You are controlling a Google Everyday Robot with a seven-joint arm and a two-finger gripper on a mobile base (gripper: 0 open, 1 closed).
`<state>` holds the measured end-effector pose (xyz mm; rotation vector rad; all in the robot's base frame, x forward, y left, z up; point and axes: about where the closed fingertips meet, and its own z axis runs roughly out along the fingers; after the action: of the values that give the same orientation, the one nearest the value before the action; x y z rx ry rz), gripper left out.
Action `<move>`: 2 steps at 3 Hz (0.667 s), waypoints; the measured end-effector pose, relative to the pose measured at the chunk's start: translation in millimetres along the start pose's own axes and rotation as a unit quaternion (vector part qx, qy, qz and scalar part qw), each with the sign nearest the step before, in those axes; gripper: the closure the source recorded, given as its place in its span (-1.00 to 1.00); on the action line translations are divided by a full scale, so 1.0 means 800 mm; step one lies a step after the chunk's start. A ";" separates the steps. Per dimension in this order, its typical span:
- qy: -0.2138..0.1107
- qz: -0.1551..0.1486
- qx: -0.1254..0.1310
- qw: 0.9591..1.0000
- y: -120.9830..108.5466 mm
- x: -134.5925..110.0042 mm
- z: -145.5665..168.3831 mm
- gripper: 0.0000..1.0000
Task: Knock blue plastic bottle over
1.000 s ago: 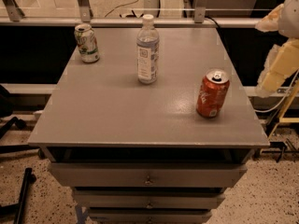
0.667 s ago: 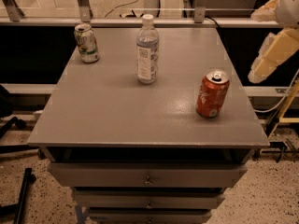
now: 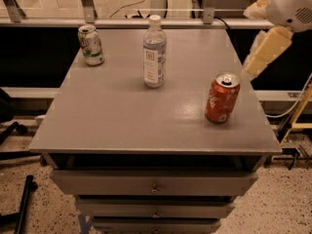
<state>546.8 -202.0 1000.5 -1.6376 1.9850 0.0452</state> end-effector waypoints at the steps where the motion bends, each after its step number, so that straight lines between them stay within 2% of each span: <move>1: -0.022 -0.023 -0.006 0.999 -0.013 -0.048 0.027 -1.00; 2: -0.043 -0.028 -0.008 0.999 -0.017 -0.082 0.052 -1.00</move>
Offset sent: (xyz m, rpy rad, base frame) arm 0.0529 0.1096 -0.0133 0.1087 -0.0416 0.0947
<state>581.6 -131.4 998.5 -1.6718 1.8791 0.1083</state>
